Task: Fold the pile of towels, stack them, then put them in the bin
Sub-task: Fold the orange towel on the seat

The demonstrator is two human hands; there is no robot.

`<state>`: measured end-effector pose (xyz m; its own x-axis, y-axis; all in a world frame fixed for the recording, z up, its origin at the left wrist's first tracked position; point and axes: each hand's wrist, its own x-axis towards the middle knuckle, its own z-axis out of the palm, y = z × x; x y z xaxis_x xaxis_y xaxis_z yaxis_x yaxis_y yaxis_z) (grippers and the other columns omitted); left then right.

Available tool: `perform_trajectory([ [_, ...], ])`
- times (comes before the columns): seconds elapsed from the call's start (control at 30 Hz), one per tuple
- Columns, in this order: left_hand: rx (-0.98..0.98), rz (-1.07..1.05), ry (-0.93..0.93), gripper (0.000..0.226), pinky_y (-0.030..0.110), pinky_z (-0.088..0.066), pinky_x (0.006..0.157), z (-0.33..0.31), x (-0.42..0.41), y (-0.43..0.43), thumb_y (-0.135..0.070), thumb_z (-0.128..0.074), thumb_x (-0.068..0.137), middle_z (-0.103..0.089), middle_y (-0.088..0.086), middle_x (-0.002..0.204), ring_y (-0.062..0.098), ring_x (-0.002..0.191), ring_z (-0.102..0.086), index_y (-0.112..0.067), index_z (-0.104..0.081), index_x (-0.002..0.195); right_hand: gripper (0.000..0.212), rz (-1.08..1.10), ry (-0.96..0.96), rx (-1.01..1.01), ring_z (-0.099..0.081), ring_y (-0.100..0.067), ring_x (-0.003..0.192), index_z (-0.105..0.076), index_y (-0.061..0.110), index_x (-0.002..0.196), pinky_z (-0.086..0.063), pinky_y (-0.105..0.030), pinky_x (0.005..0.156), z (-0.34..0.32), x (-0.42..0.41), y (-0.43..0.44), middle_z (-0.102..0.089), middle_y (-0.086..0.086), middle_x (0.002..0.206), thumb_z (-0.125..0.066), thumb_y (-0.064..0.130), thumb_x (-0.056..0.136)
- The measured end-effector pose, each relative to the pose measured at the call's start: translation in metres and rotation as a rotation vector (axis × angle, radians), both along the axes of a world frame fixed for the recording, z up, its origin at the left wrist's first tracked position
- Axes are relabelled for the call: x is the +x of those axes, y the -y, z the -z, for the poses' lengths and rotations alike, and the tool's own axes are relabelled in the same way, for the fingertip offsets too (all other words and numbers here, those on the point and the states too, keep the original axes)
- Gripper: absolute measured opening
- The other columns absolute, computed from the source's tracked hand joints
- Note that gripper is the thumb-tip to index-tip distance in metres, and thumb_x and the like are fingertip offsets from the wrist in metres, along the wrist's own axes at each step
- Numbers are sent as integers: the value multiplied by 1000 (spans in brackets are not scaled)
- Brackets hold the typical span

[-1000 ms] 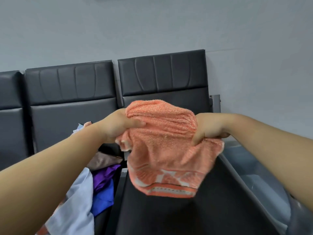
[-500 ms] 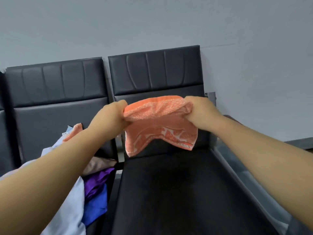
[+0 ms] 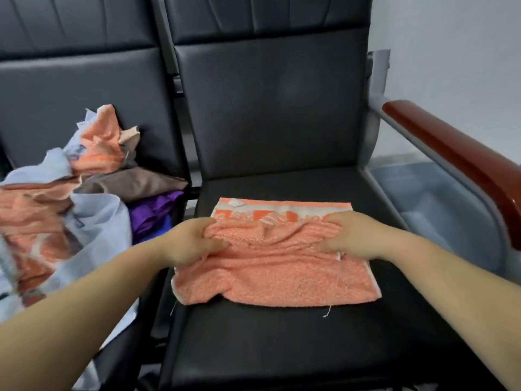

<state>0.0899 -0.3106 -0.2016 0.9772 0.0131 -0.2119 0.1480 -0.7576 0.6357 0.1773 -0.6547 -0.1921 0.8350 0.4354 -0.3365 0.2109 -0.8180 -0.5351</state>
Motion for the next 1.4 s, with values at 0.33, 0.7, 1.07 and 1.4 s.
perform_trajectory([
  [0.33,-114,132,-363,26,37,-54,100,-12,8,4,-33,-78,89,-77,-5,109,16,102,-74,-26,-72,113,12,-49,-352,15,-67,-10,75,-68,21,92,-51,-26,68,-3,3,-8,-72,5,88,-75,20,82],
  [0.7,148,-40,-153,33,28,-50,67,-4,5,-8,-51,-63,95,-64,-7,65,10,64,-61,-21,-62,83,38,165,9,2,-67,-20,82,-68,14,85,-53,-35,74,-6,-8,-7,-71,-5,89,-73,51,88],
  [1.07,267,-195,149,14,36,-49,79,34,20,-12,-31,-62,99,-65,-4,89,18,87,-62,-18,-62,93,12,232,171,-193,-66,-20,80,-66,18,87,-53,-35,68,17,-3,-3,-70,-3,89,-57,22,94],
  [1.4,346,-242,130,10,35,-51,81,42,33,-8,-37,-65,95,-62,-12,94,14,91,-60,-29,-60,98,4,271,246,-210,-63,-19,80,-60,20,92,-57,-35,71,25,3,-2,-61,-2,98,-61,24,92],
])
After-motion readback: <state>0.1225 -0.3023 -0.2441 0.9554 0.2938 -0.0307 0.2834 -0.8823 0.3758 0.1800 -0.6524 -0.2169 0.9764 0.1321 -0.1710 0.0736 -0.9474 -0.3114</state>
